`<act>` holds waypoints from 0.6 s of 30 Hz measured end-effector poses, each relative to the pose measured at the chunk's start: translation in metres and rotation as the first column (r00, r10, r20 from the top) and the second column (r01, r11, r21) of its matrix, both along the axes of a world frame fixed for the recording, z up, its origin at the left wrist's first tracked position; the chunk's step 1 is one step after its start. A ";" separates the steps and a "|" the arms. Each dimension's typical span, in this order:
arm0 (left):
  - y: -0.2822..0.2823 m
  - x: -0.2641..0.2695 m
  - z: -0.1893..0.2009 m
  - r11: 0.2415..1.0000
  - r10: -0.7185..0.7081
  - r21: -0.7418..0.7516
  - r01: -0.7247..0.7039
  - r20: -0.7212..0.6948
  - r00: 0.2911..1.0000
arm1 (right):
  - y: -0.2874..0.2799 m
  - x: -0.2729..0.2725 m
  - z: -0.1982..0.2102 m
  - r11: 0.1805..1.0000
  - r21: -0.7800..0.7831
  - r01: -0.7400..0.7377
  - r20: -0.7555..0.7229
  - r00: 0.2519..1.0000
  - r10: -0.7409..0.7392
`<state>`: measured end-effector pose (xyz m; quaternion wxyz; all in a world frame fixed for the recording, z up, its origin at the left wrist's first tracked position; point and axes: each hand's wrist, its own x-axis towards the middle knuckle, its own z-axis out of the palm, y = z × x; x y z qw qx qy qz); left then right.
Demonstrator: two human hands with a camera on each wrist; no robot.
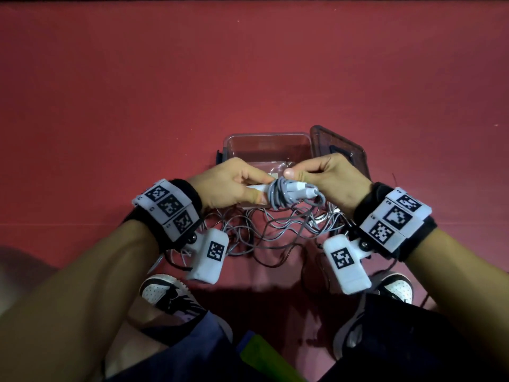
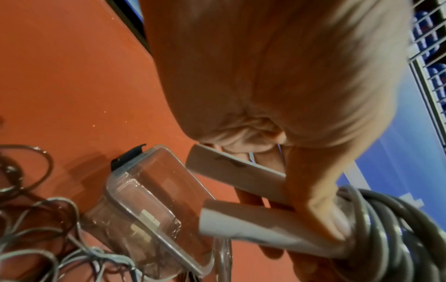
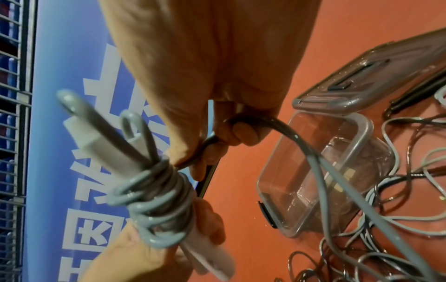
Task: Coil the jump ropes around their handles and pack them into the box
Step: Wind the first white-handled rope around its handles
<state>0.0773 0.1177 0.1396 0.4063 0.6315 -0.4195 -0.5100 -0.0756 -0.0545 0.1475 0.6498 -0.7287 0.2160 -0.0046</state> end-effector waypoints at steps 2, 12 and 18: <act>-0.001 -0.002 0.001 0.998 0.040 -0.042 -0.043 -0.057 0.998 | -0.001 -0.001 -0.002 0.999 0.045 0.013 0.009 1.000 -0.013; -0.008 -0.004 0.001 0.948 0.277 -0.141 -0.287 -0.089 0.957 | 0.019 -0.001 -0.006 0.995 -0.075 -0.069 -0.068 0.996 0.064; -0.005 0.004 -0.007 0.952 0.300 -0.082 -0.296 0.455 0.839 | 0.022 0.002 -0.018 0.898 -0.370 -0.238 -0.173 0.967 0.185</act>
